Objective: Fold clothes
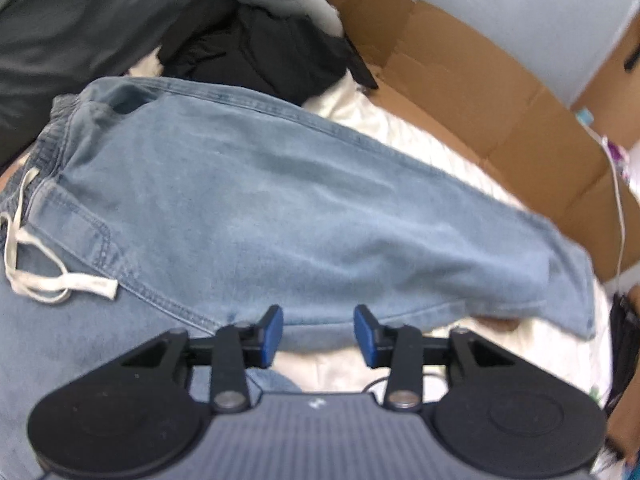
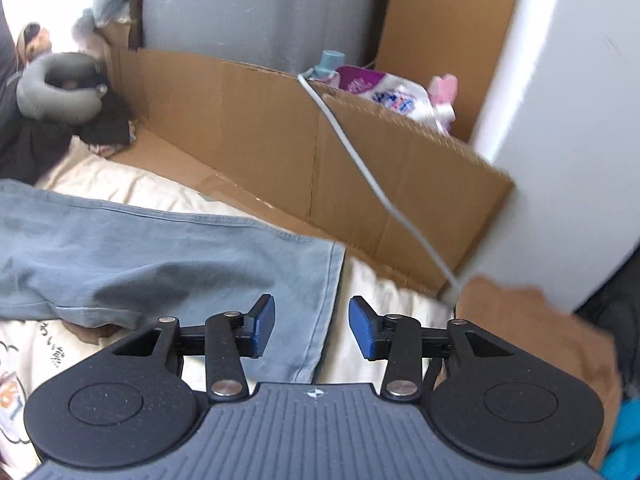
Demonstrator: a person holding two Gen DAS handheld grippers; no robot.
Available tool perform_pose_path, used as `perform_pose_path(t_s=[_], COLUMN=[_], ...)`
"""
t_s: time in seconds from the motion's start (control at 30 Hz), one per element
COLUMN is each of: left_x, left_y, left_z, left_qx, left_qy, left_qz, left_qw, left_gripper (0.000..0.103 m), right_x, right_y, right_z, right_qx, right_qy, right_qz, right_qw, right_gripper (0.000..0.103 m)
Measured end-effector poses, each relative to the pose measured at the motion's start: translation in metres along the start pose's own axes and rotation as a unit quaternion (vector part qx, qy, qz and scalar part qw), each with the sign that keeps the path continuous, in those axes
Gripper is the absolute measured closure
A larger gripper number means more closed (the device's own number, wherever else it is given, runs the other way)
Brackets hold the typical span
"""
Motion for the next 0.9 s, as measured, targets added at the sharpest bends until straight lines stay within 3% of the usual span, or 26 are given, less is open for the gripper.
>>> perform_pose_path(t_s=[0.17, 0.27, 0.33, 0.47, 0.6, 0.9], left_x=[-0.018, -0.021, -0.022, -0.029, -0.036, -0.047], left_y=[-0.004, -0.006, -0.009, -0.015, -0.024, -0.036], left_z=[-0.009, -0.013, -0.015, -0.020, -0.019, -0.012], left_qx=[-0.036, -0.060, -0.068, -0.095, -0.100, -0.125], left_qy=[0.001, 0.005, 0.003, 0.012, 0.007, 0.025], left_qz=[-0.001, 0.001, -0.002, -0.003, 0.008, 0.012], left_qw=[0.9994, 0.9982, 0.9977, 0.9954, 0.9950, 0.9917], left_gripper=[0.053, 0.047, 0.044, 0.042, 0.042, 0.040], right_x=[-0.009, -0.035, -0.045, -0.063, -0.076, -0.116], right_y=[-0.052, -0.074, -0.083, -0.091, -0.099, -0.107], right_z=[0.004, 0.007, 0.009, -0.002, -0.012, -0.018], right_qx=[-0.078, -0.101, -0.105, -0.146, -0.192, -0.299], right_qy=[0.010, 0.045, 0.042, 0.027, 0.041, 0.078], right_qz=[-0.023, 0.024, 0.034, 0.038, 0.039, 0.051], right_qw=[0.997, 0.994, 0.993, 0.988, 0.980, 0.950], right_gripper=[0.049, 0.049, 0.049, 0.049, 0.049, 0.049])
Point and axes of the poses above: each gripper's, at about its wrist camera, not at the fingertips, and x roughly against the way its jaws point, z to its left, y to its top, the point moved 3 cm from there along -x, roughly the way its jaws point, and after that the axes turned 6 degrees about y, right-handed, at the moved point
